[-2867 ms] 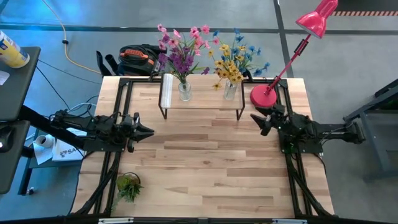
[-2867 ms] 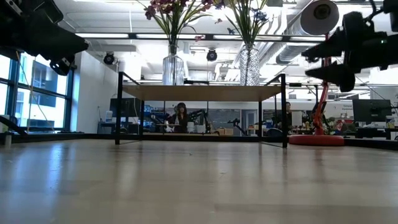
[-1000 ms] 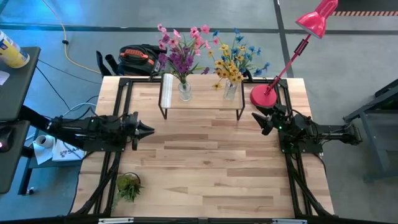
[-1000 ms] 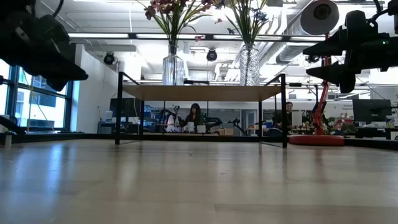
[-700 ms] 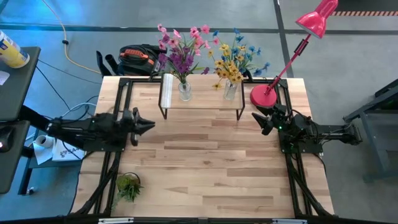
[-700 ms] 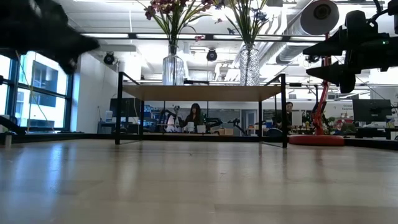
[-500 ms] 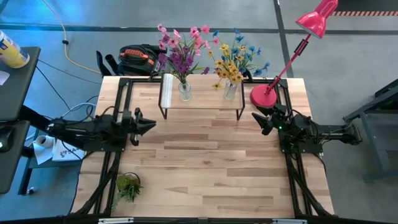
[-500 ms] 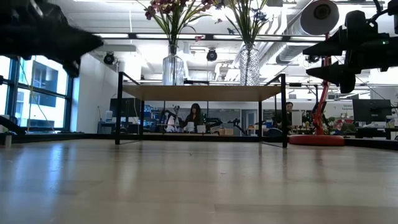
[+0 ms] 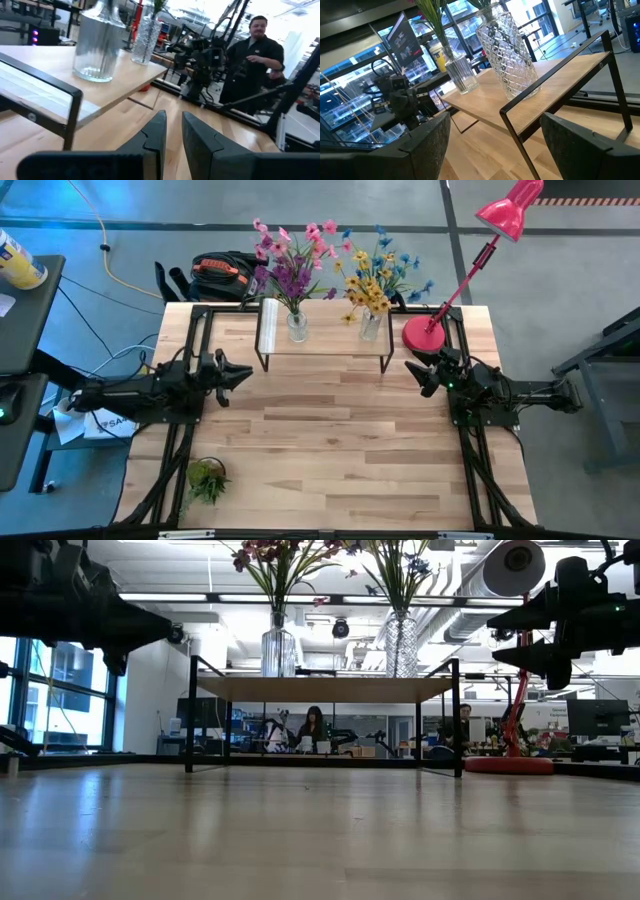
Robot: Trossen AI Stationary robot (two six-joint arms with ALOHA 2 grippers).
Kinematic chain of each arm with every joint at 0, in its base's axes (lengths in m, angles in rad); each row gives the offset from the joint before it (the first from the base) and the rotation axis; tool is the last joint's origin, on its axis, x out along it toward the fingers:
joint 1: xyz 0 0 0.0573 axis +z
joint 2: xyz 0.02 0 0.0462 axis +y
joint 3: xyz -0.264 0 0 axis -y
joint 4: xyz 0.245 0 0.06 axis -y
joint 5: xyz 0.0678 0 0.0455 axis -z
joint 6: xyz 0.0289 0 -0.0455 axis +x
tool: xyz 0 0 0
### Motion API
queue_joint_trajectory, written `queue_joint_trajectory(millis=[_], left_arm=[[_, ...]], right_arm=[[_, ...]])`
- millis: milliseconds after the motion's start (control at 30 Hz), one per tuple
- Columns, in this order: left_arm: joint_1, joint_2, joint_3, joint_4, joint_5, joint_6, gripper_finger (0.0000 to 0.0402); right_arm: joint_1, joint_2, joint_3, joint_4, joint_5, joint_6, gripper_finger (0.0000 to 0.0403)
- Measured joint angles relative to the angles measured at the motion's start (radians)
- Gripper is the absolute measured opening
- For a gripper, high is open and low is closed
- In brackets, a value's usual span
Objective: Pick and place flowers into a vace then onto a shelf
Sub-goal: Return to Home Position
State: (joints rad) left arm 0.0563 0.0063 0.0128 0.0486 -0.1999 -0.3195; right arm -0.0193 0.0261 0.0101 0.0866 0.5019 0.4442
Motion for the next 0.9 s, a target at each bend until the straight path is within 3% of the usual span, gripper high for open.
queue_joint_trajectory(millis=[133, 400, 900], left_arm=[[-0.037, 0.0, -0.001, -0.007, 0.026, 0.0, 0.0095], [-0.051, 0.0, -0.002, -0.037, 0.209, -0.001, 0.0095], [-0.05, 0.0, -0.003, -0.036, 0.208, 0.0, 0.0095]], right_arm=[[0.0, 0.0, 0.0, 0.0, 0.0, 0.0, 0.0303], [0.0, 0.0, 0.0, 0.0, 0.0, 0.0, 0.0303], [0.0, 0.0, 0.0, 0.0, 0.0, 0.0, 0.0303]])
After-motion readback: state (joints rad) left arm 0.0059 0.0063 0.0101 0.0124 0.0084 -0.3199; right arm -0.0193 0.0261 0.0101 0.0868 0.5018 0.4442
